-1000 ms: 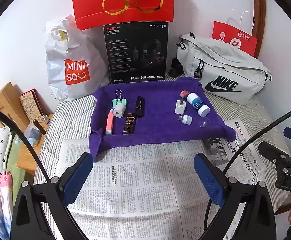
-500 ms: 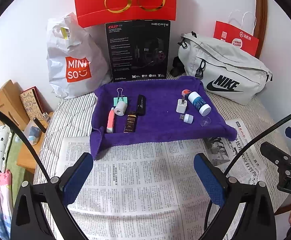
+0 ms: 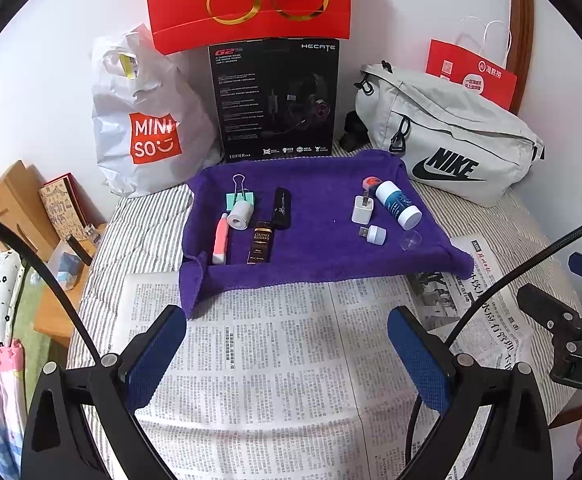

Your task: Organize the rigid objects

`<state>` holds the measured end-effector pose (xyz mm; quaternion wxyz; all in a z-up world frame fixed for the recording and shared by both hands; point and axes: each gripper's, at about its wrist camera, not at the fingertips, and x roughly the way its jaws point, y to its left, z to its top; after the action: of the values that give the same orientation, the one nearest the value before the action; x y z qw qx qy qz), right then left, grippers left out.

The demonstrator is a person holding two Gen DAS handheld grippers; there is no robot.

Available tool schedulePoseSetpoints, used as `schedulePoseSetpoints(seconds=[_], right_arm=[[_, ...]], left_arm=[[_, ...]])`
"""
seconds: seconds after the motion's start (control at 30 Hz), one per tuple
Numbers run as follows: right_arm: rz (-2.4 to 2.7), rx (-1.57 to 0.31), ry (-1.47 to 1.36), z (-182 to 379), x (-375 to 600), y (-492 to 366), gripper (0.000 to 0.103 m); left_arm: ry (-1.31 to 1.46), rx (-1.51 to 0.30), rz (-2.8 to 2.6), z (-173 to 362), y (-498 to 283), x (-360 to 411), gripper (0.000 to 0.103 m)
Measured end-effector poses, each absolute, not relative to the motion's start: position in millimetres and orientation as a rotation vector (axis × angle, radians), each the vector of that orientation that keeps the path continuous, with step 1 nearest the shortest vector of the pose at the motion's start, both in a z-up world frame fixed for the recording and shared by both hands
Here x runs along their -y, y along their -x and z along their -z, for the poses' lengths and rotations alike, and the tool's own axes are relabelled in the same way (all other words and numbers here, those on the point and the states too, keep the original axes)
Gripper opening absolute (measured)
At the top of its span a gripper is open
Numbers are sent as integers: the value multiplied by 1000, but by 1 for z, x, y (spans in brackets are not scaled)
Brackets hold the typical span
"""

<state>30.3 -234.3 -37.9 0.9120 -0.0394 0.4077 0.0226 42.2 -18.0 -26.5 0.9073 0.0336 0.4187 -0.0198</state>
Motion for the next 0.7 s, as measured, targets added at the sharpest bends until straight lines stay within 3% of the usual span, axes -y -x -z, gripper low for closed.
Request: schedulePoseSetpoints(seconds=[0.7], right_arm=[[-55,-836,76,37,235,-30,103]], left_arm=[[-82,-882,33,28,-46,16,102]])
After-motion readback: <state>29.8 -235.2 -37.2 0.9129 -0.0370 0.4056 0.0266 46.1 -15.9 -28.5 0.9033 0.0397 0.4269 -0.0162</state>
